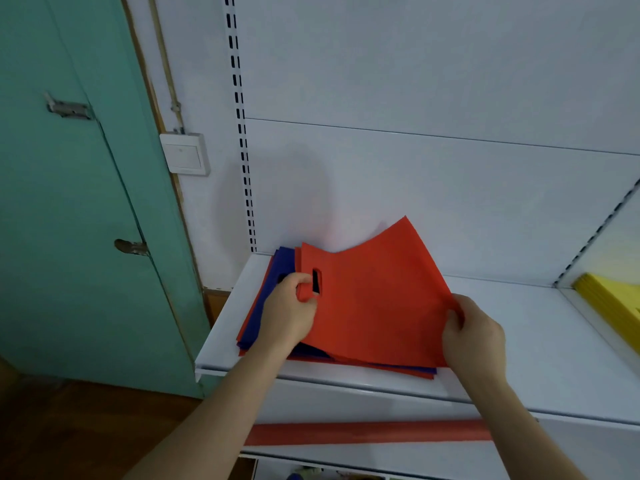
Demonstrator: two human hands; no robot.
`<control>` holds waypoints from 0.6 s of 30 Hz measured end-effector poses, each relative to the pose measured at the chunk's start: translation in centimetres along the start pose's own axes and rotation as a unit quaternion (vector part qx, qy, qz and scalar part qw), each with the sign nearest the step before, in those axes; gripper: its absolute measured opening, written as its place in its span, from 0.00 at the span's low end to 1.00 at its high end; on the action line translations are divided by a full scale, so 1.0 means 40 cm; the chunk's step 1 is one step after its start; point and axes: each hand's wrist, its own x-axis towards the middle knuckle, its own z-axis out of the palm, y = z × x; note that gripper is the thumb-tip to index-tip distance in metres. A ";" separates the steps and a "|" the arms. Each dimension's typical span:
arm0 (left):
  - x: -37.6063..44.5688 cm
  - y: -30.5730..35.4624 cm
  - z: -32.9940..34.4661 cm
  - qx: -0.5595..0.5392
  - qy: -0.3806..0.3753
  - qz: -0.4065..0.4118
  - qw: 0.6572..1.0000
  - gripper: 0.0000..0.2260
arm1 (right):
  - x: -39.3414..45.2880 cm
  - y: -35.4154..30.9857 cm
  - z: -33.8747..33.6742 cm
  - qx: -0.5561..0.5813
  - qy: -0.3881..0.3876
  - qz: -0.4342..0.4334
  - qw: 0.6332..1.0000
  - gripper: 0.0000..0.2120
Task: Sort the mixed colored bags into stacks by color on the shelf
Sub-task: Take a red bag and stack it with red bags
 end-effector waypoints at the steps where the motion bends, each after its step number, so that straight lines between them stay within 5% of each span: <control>1: 0.001 0.007 -0.004 -0.002 0.005 0.018 1.000 0.20 | 0.004 0.001 -0.007 0.020 0.015 -0.006 1.000 0.15; 7: -0.014 0.029 -0.032 -0.025 0.072 0.190 0.979 0.27 | 0.010 0.007 -0.050 0.158 0.093 0.008 0.983 0.16; 18: -0.032 0.007 0.032 -0.023 0.129 0.165 0.977 0.16 | -0.018 0.035 -0.028 0.199 0.068 0.000 0.978 0.31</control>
